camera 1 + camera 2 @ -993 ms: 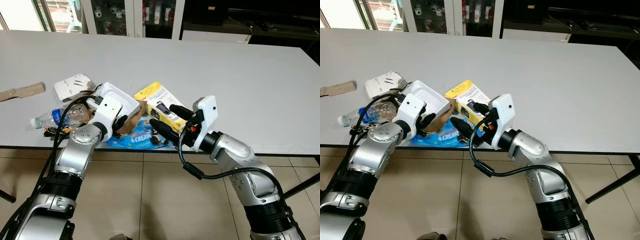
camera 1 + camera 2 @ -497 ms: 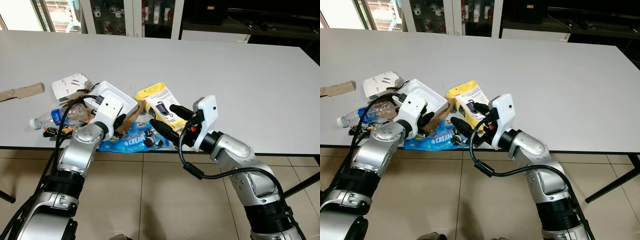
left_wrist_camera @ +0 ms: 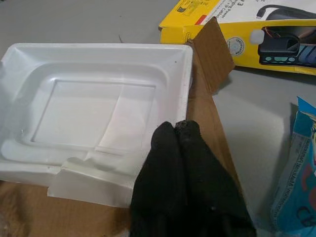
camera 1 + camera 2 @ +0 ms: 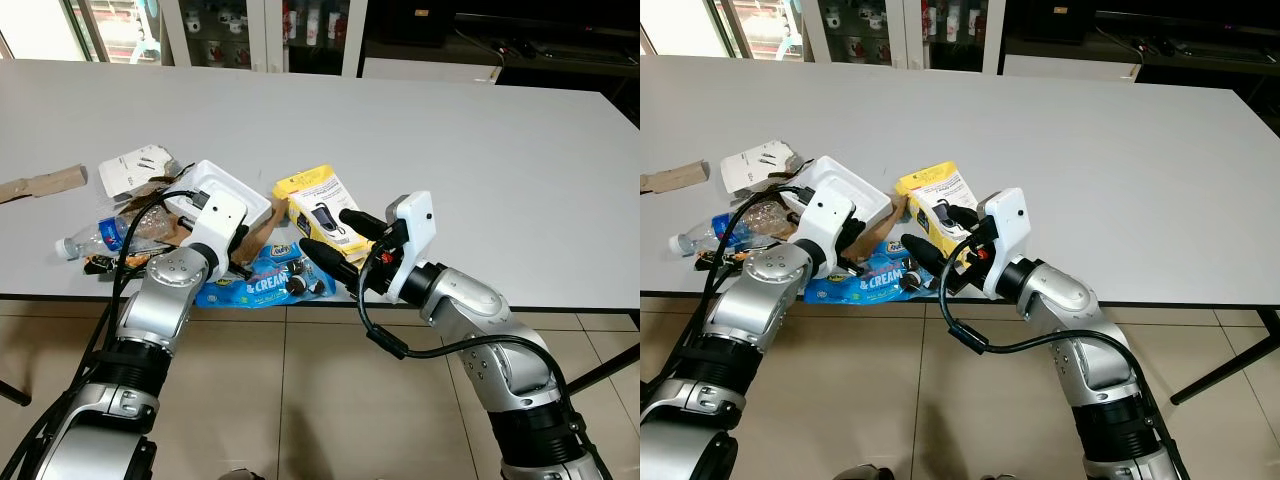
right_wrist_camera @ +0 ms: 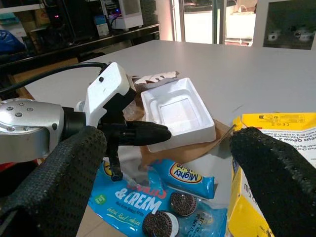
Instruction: Picking trash to rubbish bin
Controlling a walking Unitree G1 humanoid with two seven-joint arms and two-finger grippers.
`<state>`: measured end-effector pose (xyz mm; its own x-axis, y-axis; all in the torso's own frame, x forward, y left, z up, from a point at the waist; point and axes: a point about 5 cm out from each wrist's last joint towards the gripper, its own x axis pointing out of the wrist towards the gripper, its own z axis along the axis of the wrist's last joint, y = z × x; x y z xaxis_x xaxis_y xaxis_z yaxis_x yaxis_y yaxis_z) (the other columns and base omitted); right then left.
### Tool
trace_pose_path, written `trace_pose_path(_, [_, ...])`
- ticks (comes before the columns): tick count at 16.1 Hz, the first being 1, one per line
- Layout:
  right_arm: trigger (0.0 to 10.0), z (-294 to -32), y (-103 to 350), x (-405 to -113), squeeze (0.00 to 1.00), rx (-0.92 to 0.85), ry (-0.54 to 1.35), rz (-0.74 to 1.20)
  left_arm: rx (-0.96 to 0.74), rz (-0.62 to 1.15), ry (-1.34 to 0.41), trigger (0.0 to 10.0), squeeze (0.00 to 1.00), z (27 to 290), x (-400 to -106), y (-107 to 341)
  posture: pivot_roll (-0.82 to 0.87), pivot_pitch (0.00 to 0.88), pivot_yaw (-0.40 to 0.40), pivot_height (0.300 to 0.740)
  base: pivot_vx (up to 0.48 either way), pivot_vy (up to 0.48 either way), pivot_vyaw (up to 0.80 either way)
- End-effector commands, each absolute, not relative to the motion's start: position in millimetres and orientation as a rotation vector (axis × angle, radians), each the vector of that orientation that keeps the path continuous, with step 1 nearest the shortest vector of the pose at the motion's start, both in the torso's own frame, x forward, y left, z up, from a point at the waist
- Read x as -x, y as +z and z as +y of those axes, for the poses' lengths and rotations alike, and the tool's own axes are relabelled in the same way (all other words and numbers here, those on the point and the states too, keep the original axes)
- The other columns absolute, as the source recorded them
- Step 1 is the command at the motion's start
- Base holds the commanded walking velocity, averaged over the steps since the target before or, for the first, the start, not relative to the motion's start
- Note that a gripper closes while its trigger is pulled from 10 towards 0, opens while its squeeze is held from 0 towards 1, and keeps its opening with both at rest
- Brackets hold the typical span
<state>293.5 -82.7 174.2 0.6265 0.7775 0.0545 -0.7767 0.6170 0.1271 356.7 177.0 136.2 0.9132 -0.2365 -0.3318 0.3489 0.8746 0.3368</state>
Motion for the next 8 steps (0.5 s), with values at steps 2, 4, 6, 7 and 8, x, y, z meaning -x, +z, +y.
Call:
trace_pose_path(2, [10.0,-81.6,177.8,-292.3,0.0,-0.139,0.912,-0.01,-0.407,0.331,-0.295,0.0,0.0,177.9,-357.1,129.7,-0.03,0.07,-0.041,0.74,0.0,0.0,0.0])
trace_pose_path(4, [10.0,-81.5,177.5,-292.2,0.0,-0.139,0.912,-0.01,-0.408,0.33,-0.295,0.0,0.0,177.5,-357.1,129.4,-0.03,0.07,-0.041,0.74,0.0,0.0,0.0])
trace_pose_path(6, [10.0,-81.6,177.1,-292.1,0.0,-0.139,0.911,-0.01,-0.408,0.325,-0.294,0.0,0.0,176.1,-357.7,129.9,-0.03,0.071,-0.041,0.74,0.0,0.0,0.0])
trace_pose_path(7, [10.0,-81.8,177.0,-292.1,0.0,-0.138,0.909,-0.01,-0.407,0.306,-0.286,0.0,0.0,175.2,-358.6,132.6,-0.03,0.07,-0.041,0.74,0.0,0.0,0.0])
trace_pose_path(8, [10.0,-81.9,177.2,-292.1,0.0,-0.138,0.908,-0.011,-0.402,0.274,-0.273,0.0,0.0,174.9,-360.2,137.3,-0.03,0.071,-0.04,0.74,0.0,0.0,0.0])
